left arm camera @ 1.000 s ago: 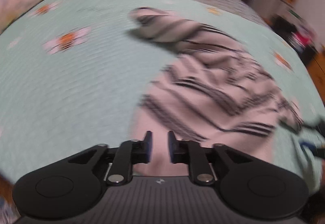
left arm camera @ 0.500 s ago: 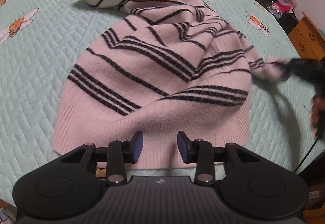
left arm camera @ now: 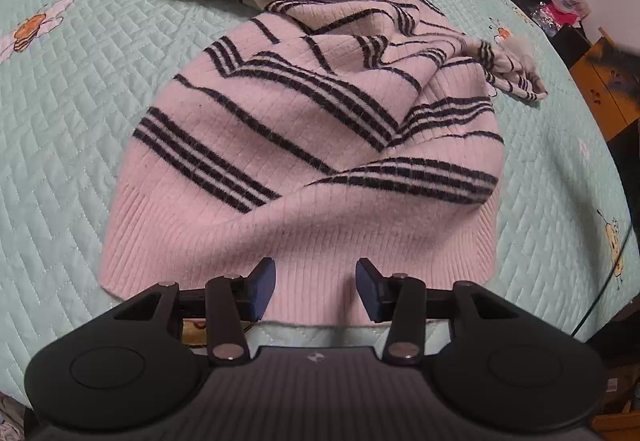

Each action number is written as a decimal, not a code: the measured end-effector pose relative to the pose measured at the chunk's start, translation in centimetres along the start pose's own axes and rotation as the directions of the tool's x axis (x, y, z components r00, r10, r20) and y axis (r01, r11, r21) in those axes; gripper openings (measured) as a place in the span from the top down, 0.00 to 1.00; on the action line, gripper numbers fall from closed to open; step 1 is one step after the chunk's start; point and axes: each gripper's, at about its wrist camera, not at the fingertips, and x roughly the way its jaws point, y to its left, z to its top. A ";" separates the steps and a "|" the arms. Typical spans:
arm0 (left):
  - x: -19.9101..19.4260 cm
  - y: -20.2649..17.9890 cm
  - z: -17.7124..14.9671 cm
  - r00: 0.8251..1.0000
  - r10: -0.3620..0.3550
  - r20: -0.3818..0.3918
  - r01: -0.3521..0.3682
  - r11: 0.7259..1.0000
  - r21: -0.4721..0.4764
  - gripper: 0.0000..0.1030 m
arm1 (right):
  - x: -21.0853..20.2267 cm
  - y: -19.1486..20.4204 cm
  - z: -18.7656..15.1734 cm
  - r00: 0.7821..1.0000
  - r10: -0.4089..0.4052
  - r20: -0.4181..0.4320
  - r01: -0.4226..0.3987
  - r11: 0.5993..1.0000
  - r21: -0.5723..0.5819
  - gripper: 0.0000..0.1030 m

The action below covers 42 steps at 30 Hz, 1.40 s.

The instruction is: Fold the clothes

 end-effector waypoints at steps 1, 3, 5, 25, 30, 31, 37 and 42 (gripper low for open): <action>-0.1 0.3 0.0 1.000 -0.005 0.000 0.005 1.000 -0.010 0.55 | -0.4 -0.3 -2.5 0.989 0.132 -0.068 -0.126 0.988 0.087 0.37; -0.5 0.8 -0.1 1.000 -0.012 0.008 0.012 0.999 -0.035 0.54 | -0.7 -0.1 -7.9 0.924 0.331 -0.192 -0.281 0.927 0.249 0.37; -0.8 1.1 -0.3 1.000 -0.015 0.011 0.015 0.998 -0.053 0.53 | -1.3 0.9 -12.7 0.856 0.442 -0.268 -0.346 0.875 0.340 0.37; -3.0 1.9 -2.9 0.999 -0.037 -0.020 0.033 0.989 -0.144 0.47 | -0.9 8.6 -18.7 0.730 0.654 -0.197 -0.539 0.729 0.421 0.91; -4.3 2.9 -2.5 0.999 -0.048 0.022 0.051 0.983 -0.176 0.46 | -7.4 3.9 -16.3 0.626 0.779 -0.024 -0.661 0.547 0.514 0.96; -4.5 3.2 -2.4 0.998 -0.047 0.032 0.052 0.982 -0.182 0.46 | -8.9 2.6 -15.8 0.619 0.785 0.012 -0.677 0.526 0.515 0.97; -4.6 4.4 -2.2 0.999 -0.026 0.045 0.036 0.976 -0.216 0.44 | -14.2 -3.2 -14.0 0.780 0.625 0.022 -0.583 0.714 0.388 0.99; -5.1 4.7 -2.3 0.996 0.058 0.075 -0.043 0.982 -0.183 0.44 | -12.5 -1.4 -16.4 0.836 0.538 -0.105 -0.482 0.813 0.326 0.77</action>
